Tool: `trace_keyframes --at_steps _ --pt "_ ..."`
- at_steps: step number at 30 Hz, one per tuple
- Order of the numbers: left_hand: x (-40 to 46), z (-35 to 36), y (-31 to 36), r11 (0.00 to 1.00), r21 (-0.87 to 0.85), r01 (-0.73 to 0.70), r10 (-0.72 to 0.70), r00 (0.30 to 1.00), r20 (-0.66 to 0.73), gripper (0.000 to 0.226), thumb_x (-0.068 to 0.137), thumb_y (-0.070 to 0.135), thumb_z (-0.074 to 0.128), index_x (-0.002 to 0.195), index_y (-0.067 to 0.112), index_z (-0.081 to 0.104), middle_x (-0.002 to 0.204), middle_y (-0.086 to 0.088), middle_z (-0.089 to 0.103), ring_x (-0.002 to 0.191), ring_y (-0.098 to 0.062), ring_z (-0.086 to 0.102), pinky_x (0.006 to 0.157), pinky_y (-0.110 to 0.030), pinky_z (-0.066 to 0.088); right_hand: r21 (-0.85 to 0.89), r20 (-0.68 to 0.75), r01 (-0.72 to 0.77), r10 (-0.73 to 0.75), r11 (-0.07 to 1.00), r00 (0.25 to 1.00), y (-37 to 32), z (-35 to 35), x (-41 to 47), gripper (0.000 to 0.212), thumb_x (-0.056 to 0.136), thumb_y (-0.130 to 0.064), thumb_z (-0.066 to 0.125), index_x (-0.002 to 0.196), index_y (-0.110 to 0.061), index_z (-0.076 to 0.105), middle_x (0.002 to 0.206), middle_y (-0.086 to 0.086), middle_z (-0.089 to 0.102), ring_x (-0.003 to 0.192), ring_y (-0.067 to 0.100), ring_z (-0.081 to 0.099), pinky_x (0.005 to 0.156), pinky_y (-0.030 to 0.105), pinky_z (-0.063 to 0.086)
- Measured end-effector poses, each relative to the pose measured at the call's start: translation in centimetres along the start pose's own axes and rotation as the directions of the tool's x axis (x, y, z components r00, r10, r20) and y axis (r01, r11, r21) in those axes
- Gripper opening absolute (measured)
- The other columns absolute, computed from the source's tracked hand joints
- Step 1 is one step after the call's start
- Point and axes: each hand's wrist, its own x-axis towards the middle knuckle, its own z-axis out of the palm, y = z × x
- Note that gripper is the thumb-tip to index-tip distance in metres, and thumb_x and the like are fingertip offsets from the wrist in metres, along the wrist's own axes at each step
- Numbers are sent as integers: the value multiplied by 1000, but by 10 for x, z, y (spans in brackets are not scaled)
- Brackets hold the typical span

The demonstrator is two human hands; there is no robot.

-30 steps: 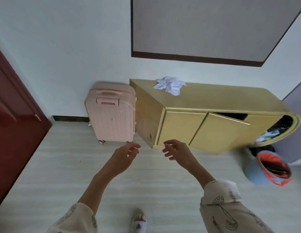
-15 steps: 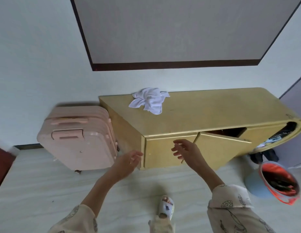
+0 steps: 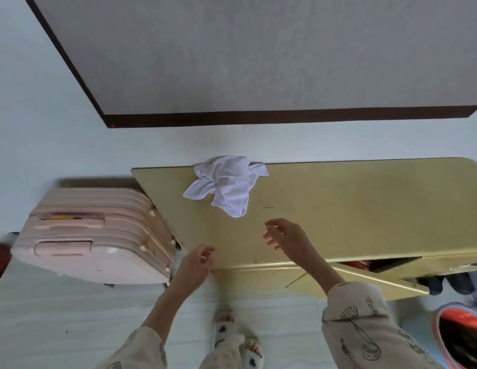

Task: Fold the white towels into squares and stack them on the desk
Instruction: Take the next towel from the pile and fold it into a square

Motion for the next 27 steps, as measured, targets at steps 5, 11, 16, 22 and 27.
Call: trace_keyframes --at_steps 5,11,16,22,27 --pt "92 3 29 998 60 35 -32 999 -42 31 94 12 48 123 4 54 123 -12 57 105 -24 56 87 -27 41 -18 8 -41 41 999 999 4 -16 63 14 93 -14 50 102 -15 61 74 -4 66 62 14 63 67 25 48" --pt "189 11 50 995 97 -2 -4 998 56 40 94 10 45 134 8 42 136 -11 46 122 -25 46 96 -29 36 -21 3 -139 139 990 990 4 -31 131 13 94 -13 49 98 -19 60 75 -5 66 65 16 64 74 33 51" --pt "245 21 50 982 188 14 -13 1000 -5 48 92 2 39 139 6 31 137 -14 39 126 -28 35 102 -31 27 -43 8 -180 181 983 983 5 -36 172 14 94 -14 49 101 -17 61 74 -5 66 65 16 64 74 30 50" --pt "262 24 47 847 531 19 -10 1000 -20 19 88 15 49 100 9 63 99 -8 64 105 -29 52 83 -37 30 -156 52 -161 171 974 984 9 -34 197 21 93 -14 49 110 -18 61 82 -4 66 79 18 63 76 26 46" --pt "242 1 96 849 385 -363 376 926 44 23 88 27 51 91 11 68 84 0 67 77 -23 62 75 -30 33 -415 250 109 -2 903 968 -9 -32 223 55 93 -11 46 143 -30 31 140 -1 42 125 17 42 105 29 34"
